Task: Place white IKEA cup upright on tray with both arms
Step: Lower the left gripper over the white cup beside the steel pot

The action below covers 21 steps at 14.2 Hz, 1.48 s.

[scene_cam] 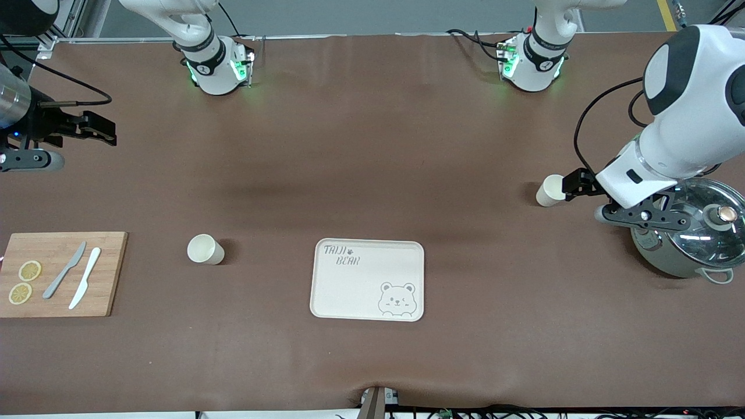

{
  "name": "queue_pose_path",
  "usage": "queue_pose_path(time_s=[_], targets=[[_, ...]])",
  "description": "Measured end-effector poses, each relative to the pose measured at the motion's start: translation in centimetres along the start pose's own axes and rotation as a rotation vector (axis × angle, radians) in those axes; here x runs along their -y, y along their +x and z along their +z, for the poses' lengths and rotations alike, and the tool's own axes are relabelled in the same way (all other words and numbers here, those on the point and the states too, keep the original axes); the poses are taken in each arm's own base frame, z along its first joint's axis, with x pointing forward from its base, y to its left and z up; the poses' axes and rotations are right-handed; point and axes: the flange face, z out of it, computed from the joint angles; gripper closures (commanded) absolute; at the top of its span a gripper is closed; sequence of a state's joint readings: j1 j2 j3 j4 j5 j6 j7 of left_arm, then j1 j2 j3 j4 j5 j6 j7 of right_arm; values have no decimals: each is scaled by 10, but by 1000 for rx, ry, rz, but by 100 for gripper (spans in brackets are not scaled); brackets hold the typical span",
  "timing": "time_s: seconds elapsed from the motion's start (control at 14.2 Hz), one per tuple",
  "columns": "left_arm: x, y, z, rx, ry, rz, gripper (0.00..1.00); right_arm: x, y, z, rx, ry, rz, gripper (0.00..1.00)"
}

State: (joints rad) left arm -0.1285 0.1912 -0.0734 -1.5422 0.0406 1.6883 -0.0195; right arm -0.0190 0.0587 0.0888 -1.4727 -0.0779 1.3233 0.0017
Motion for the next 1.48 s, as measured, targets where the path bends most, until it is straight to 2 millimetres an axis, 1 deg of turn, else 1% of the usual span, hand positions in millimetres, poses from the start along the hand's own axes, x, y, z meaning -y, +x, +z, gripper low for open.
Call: queue_pose_path(time_s=[0.42, 0.63, 0.7, 0.85, 1.06, 1.2, 1.34, 1.48], targets=[[0, 1, -6, -17, 0, 0, 0, 0, 0, 0, 1, 0, -1, 0], [3, 3, -2, -23, -1, 1, 0, 0, 0, 0, 1, 0, -1, 0], [5, 4, 5, -27, -1, 18, 0, 0, 0, 0, 1, 0, -1, 0], [11, 5, 27, -42, 0, 39, 0, 0, 0, 0, 1, 0, -1, 0], [29, -1, 75, -69, 2, 70, 0, 0, 0, 0, 2, 0, -1, 0], [42, -11, 99, -71, 3, 90, 0, 0, 0, 1, 3, 0, -2, 0], [55, -19, 115, -69, 4, 104, 0, 0, 0, 1, 3, 0, -3, 0], [59, -26, 128, -74, 5, 107, 0, 0, 0, 1, 4, 0, -4, 0]])
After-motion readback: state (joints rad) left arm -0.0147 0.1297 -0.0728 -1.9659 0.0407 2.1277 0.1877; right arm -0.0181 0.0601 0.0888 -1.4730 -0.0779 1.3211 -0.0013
